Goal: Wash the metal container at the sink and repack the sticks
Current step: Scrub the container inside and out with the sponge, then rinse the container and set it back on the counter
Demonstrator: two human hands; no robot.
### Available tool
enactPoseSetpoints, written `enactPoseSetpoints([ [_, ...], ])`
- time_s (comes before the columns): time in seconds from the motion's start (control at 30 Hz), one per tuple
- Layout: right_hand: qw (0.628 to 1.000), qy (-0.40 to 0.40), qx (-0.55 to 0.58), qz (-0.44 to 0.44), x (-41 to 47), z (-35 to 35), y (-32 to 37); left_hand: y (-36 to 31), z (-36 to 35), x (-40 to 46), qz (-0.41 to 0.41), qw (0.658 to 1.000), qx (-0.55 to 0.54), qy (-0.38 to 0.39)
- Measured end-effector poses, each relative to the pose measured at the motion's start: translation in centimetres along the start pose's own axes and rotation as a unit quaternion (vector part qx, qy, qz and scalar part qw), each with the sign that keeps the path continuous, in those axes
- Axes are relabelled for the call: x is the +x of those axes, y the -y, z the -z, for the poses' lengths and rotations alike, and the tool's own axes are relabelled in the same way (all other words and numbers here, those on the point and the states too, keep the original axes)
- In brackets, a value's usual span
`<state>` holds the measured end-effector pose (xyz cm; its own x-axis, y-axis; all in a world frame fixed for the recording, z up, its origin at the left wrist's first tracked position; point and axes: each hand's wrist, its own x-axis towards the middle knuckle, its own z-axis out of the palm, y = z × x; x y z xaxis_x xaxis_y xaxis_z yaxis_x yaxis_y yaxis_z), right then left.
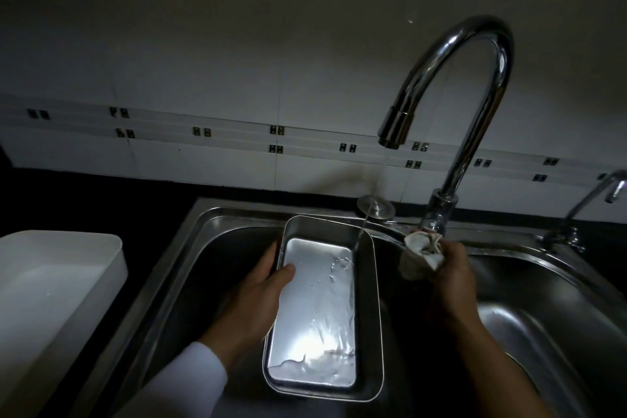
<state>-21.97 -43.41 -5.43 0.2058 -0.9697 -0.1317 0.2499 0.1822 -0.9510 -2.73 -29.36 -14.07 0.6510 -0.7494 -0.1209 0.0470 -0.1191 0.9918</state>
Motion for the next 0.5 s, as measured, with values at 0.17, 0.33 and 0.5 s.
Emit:
enactPoseSetpoints([
  [0.17, 0.999, -0.032, -0.005, 0.024, 1.2, 0.5, -0.8, -0.1, 0.0, 0.0, 0.019, 1.000, -0.018, -0.006],
  [0.33, 0.999, 0.014, -0.030, 0.027, 0.7, 0.2, -0.2, -0.3, -0.1, -0.1, -0.001, 1.000, -0.012, 0.002],
  [0.5, 0.996, 0.002, -0.061, 0.065, 0.8, -0.1, -0.9, -0.9, -0.1, -0.5, 0.005, 1.000, -0.014, -0.004],
])
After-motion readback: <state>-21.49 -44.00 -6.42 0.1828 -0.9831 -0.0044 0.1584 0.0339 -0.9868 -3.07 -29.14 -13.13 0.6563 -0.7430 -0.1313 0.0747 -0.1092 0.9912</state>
